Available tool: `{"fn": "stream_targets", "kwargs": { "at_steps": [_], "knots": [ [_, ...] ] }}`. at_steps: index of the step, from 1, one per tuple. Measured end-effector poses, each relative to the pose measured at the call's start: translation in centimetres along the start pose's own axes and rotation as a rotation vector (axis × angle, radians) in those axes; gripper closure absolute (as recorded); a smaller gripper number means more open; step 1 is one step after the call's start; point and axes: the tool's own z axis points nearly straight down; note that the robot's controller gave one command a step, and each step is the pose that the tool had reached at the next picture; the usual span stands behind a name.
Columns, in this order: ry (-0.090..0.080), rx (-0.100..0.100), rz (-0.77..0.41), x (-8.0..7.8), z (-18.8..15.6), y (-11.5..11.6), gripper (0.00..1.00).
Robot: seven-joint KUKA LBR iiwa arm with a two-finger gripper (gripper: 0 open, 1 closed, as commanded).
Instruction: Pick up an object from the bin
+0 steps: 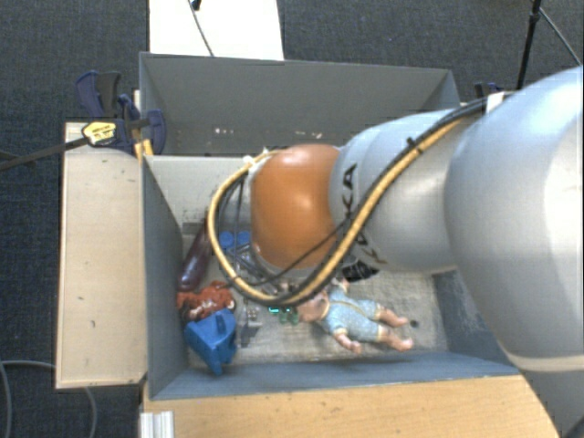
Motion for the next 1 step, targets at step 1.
{"fn": "stream_targets", "kwargs": {
  "at_steps": [1],
  "knots": [
    [-0.007,-0.002,0.006,-0.23,-0.39,-0.07,0.00]
  ]
}}
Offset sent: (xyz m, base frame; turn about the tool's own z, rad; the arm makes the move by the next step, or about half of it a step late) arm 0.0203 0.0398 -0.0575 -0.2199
